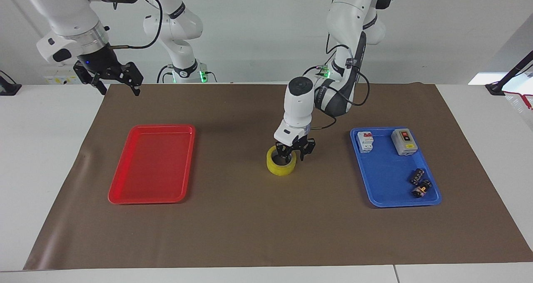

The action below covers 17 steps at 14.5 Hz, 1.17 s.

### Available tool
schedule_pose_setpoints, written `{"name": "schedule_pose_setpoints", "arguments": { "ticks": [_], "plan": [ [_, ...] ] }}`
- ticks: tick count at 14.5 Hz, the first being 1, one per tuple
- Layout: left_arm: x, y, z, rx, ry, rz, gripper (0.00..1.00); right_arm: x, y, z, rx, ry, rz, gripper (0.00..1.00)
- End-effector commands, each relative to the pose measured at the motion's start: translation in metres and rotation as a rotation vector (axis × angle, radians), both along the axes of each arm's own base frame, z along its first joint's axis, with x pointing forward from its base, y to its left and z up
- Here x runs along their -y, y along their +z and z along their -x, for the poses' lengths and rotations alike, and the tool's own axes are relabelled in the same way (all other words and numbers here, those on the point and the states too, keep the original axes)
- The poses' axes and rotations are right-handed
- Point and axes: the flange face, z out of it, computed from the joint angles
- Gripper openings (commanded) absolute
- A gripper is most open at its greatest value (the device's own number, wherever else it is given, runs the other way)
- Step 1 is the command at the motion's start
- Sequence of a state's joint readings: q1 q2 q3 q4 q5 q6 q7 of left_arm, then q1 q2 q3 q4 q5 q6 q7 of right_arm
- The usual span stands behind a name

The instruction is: Place and move tape with both arms

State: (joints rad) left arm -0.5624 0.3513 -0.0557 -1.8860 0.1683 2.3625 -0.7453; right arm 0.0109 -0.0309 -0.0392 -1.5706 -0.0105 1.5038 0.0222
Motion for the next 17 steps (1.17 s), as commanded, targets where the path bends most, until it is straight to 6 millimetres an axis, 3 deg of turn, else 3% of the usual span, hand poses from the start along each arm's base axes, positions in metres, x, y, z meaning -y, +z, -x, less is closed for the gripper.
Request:
{"name": "schedule_pose_setpoints", "arguments": {
  "ticks": [1,7,9,12,14,16,17],
  "plan": [
    [-0.040,0.043,-0.008,0.051,0.054,-0.006,1.00,-0.005,0.003,0.003,-0.006,0.039,0.008,1.00],
    [-0.128,0.099,-0.011,0.026,0.178,-0.054,1.00,-0.021,0.006,0.001,0.005,0.082,0.055,1.00],
    [-0.167,0.118,-0.019,0.020,0.140,-0.057,1.00,-0.028,0.005,0.001,0.003,0.096,0.047,1.00],
    [-0.225,0.150,-0.021,-0.055,0.083,0.036,1.00,-0.069,0.000,0.004,-0.006,0.162,0.006,1.00],
    [-0.260,0.176,-0.023,-0.098,0.041,0.079,1.00,-0.113,-0.014,0.003,0.007,0.230,-0.012,1.00],
    [-0.278,0.206,-0.027,-0.127,0.024,0.075,1.00,-0.154,-0.045,-0.012,-0.007,0.220,-0.067,1.00],
    [-0.282,0.221,-0.029,-0.133,0.006,0.073,1.00,-0.184,-0.064,-0.020,-0.005,0.217,-0.065,1.00]
  ]
}}
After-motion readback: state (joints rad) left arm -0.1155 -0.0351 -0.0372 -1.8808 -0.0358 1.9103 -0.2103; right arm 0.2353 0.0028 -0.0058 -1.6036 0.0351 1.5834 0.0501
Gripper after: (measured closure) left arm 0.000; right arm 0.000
